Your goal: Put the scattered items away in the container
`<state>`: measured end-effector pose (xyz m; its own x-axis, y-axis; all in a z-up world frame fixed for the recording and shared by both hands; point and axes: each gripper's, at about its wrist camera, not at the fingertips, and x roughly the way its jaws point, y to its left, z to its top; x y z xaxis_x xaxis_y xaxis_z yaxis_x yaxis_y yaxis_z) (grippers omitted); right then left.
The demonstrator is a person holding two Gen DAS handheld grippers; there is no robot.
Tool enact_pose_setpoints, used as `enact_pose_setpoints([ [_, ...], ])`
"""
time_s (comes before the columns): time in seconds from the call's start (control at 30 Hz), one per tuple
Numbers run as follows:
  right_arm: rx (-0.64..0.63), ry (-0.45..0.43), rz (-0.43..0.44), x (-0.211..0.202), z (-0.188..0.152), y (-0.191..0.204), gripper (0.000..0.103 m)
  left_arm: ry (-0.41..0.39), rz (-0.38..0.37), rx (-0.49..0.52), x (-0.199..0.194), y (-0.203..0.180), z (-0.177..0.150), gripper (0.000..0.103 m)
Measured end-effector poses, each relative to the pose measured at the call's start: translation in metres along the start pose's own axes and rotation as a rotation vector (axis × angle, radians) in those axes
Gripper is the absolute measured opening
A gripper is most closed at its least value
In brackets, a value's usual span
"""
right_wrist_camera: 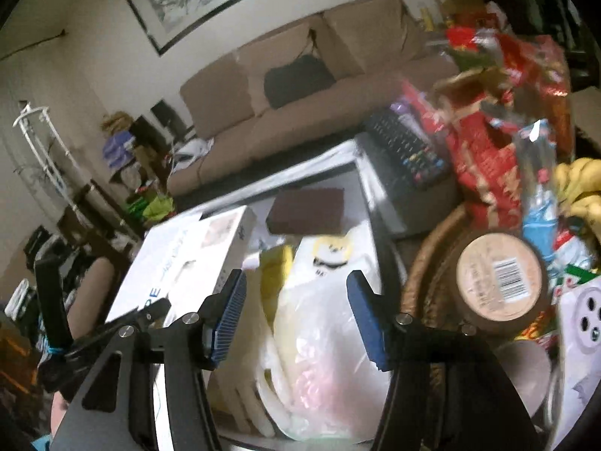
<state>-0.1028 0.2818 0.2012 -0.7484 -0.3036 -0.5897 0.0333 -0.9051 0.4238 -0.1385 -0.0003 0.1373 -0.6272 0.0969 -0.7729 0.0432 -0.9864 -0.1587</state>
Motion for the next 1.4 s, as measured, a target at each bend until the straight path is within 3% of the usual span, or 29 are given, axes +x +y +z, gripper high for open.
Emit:
enact_pose_setpoints([
  [0.2, 0.017, 0.029, 0.043, 0.009, -0.011, 0.000, 0.059, 0.006, 0.028, -0.030, 0.004, 0.009, -0.001, 0.044],
  [0.6, 0.087, -0.025, 0.047, -0.016, -0.014, -0.030, 0.059, 0.038, -0.038, 0.069, 0.004, -0.061, -0.004, 0.044],
  [0.83, 0.102, -0.036, 0.056, -0.022, -0.012, -0.043, 0.059, 0.038, -0.069, 0.086, 0.007, -0.084, 0.012, 0.044],
  [1.23, 0.020, -0.020, 0.063, -0.015, -0.012, -0.021, 0.059, 0.006, -0.163, -0.098, -0.038, 0.018, 0.008, 0.044],
  [1.4, 0.036, -0.032, 0.038, -0.014, -0.009, -0.020, 0.059, 0.003, -0.175, -0.107, -0.037, 0.040, 0.016, 0.044],
])
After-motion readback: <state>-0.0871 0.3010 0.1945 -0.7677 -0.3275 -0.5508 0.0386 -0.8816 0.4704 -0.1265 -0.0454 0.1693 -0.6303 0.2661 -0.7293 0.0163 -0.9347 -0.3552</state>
